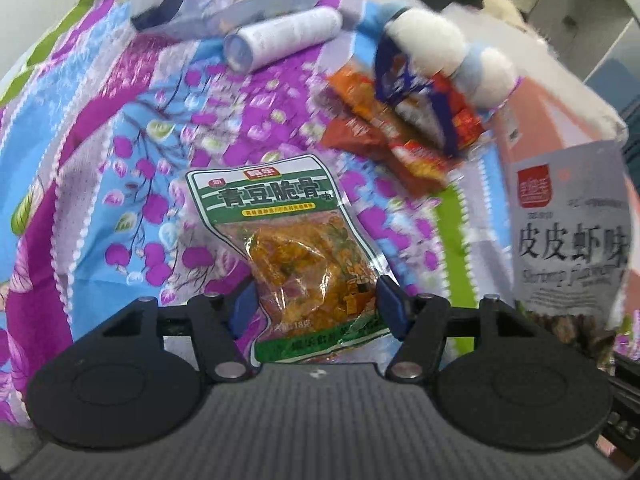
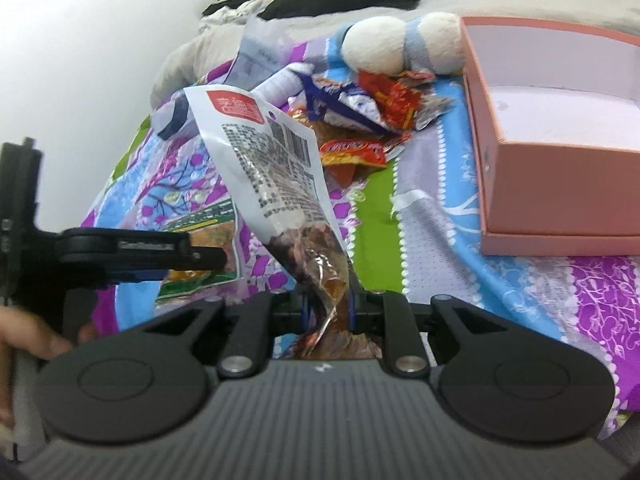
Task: Organize snacks
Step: 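Carry the shrimp bag with the right tool while the left tool carries the green bag over the pink box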
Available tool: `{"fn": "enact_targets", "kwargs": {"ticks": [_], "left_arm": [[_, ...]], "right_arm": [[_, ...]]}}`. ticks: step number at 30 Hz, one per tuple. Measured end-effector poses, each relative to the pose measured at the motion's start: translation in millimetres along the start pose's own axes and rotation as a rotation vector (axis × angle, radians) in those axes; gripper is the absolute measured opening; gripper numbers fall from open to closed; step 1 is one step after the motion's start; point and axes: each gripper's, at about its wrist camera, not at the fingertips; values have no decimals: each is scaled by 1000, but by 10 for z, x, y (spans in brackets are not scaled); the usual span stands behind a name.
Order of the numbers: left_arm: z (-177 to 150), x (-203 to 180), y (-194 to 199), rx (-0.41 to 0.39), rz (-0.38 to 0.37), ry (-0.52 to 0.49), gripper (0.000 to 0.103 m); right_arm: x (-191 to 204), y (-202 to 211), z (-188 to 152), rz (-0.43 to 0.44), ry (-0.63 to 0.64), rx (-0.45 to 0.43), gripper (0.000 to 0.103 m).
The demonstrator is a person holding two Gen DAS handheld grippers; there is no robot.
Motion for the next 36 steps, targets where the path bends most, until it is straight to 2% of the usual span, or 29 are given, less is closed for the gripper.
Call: {"fn": "enact_targets", "kwargs": {"ticks": [17,28,36], "left_arm": [[442,-746,696,-127,-173,-135,68],[637,-1337,923,-175,-267,-220,68],[674,-1712,990,-187,-319,-270,68]], "right_arm": [[-198,503,313,-68,-56,-151,20],[-370,838,564,-124,-76,-251,19],[-513,1062,600,-163,-97,-295,19]]}}
Point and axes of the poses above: each gripper's, at about its wrist camera, not at the fingertips, and y roughly against the way its jaws point, x to its left, z to its top
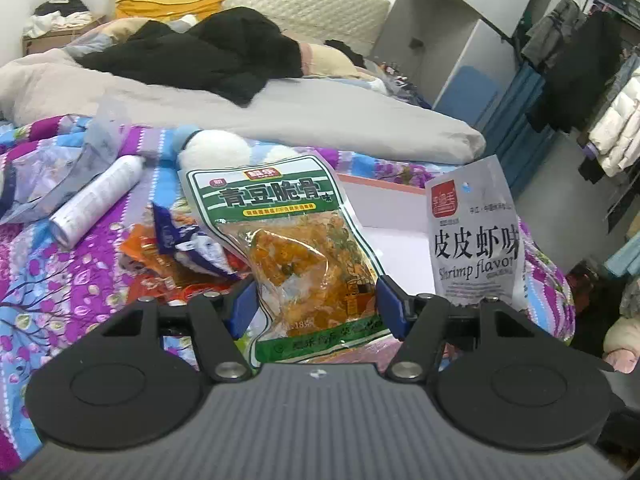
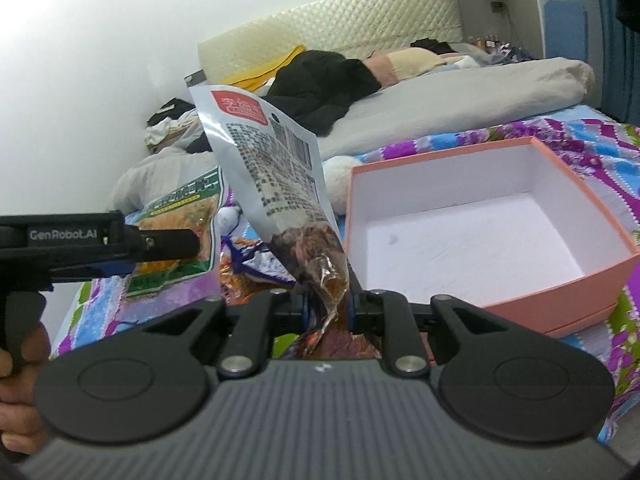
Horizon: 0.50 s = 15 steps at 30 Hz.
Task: Organize snacks
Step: 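Carry the shrimp bag with the right tool while the left tool carries the green bag over the pink box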
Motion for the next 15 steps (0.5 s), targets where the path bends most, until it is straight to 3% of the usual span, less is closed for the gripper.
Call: {"fn": "enact_targets", "kwargs": {"ticks": [7,15], "left_arm": [[79,-214,-168,17,-32,-22,68],[224,-430,-621,56,-60,-54,68]], "right_arm": [[-208,16,48,-33,-39,-5,19],[-512,-129,189,-70,-70,-1,19]]}}
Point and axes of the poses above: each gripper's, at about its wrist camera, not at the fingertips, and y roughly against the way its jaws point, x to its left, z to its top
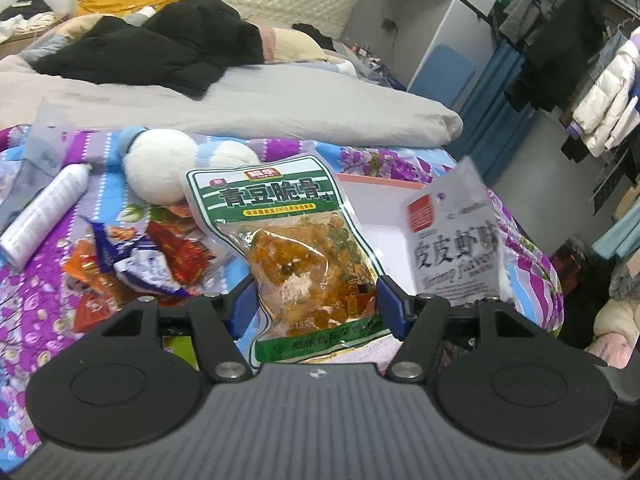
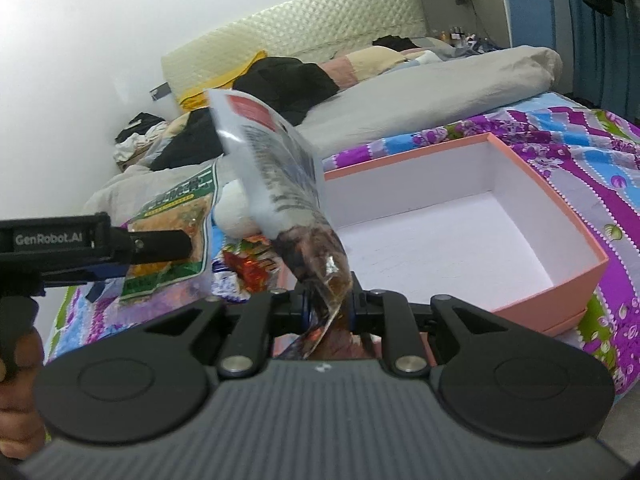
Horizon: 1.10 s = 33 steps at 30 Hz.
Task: Organize snacks
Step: 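Carry the shrimp bag with the right tool while the left tool carries the green bag over the pink box, then open both tools to drop the two bags into the pink box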
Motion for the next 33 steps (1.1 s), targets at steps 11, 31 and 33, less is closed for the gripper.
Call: {"fn": "enact_targets", "kwargs": {"ticks": [11,31,33], "left_arm": [[244,-171,-888,79,-29,-40,68],[310,51,-1637,169,-28,-16,85],[323,47,-1567,157,-25,-21,85]], "right_arm": [[-385,-479,206,-38,-30,31,19],[-713,-1235,91,-74,-69,162,59],[-669,-1188,95,-75,-49,151,58]]}}
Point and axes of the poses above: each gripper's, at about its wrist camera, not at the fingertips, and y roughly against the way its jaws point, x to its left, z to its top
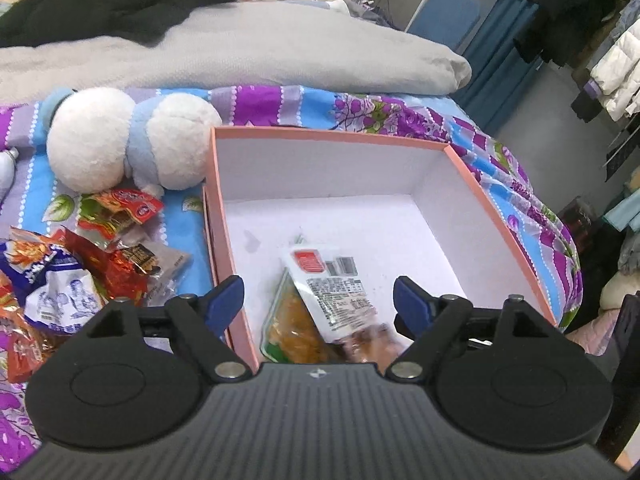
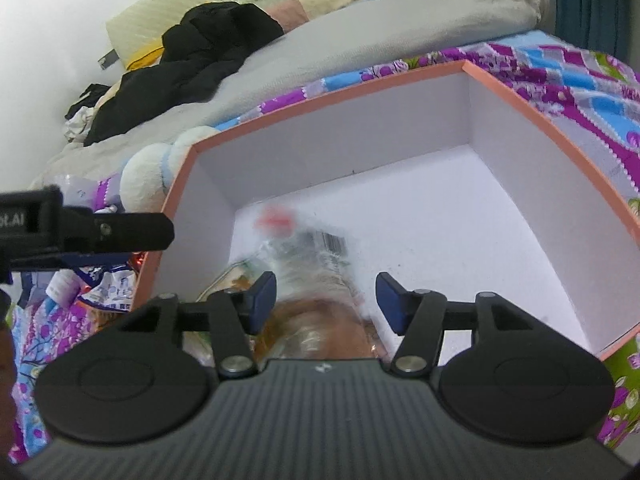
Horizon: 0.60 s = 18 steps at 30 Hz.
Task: Organize snacks
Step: 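Open both tools to drop the two bags into the pink box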
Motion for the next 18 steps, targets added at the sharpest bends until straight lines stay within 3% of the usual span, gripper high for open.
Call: {"fn": "enact_targets", "kwargs": {"ticks": [18], "left_arm": [[-354,-84,1417,-184,12,-27,85]], "right_arm": [[495,906,-73,64,58,-147,58]]}}
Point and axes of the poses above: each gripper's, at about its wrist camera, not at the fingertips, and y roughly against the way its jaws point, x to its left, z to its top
